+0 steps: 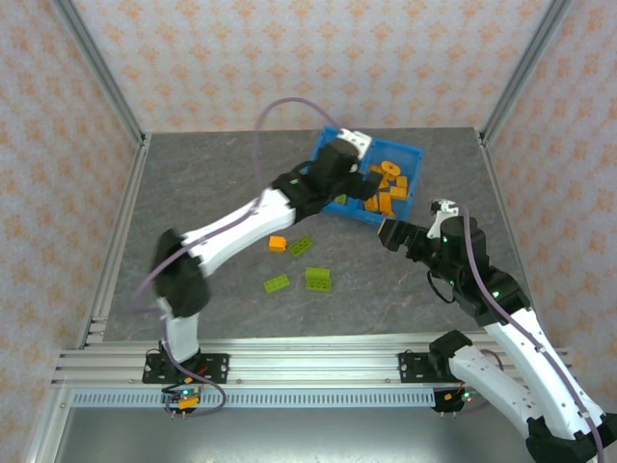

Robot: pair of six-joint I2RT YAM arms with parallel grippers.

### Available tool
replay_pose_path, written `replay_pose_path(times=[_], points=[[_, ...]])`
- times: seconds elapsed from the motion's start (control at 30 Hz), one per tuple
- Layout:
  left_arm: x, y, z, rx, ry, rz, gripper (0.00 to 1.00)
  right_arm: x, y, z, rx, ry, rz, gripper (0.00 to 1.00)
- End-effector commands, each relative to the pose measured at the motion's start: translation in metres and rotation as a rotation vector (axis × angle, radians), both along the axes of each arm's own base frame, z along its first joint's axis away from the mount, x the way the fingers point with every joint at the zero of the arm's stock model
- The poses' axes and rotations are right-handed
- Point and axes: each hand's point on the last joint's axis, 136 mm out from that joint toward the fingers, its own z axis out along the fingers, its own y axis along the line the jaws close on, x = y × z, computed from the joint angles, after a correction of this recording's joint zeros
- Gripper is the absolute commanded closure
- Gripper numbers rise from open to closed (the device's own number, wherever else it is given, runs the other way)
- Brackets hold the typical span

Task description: Sort the legos into containers by color

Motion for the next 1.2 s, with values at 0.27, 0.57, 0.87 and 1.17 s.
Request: replay_pose_path(times=[0.27,0.57,0.87,1.17], points=[[-0.154,0.146,-0.001,0.108,-0.039,-0.076,0.0,0.031,0.095,-0.003,-0.094,0.0,0.325,0.01],[-0.246,0.198,-0.049,0.416,-0.152,-0.454,0.0,0.039,0.209,-0.078,-0.512,0.177,0.741,0.03],[-0.266,0.203,-0.114,0.64,-0.333,-0.672,0.0,0.073,0.247,-0.159,-0.718,0.33,0.876,0.04],[-0.27,0.197,-0.123,0.638,-0.361,-0.72,0.0,0.091,0.274,-0.202,-0.741,0.361,0.941,0.08]])
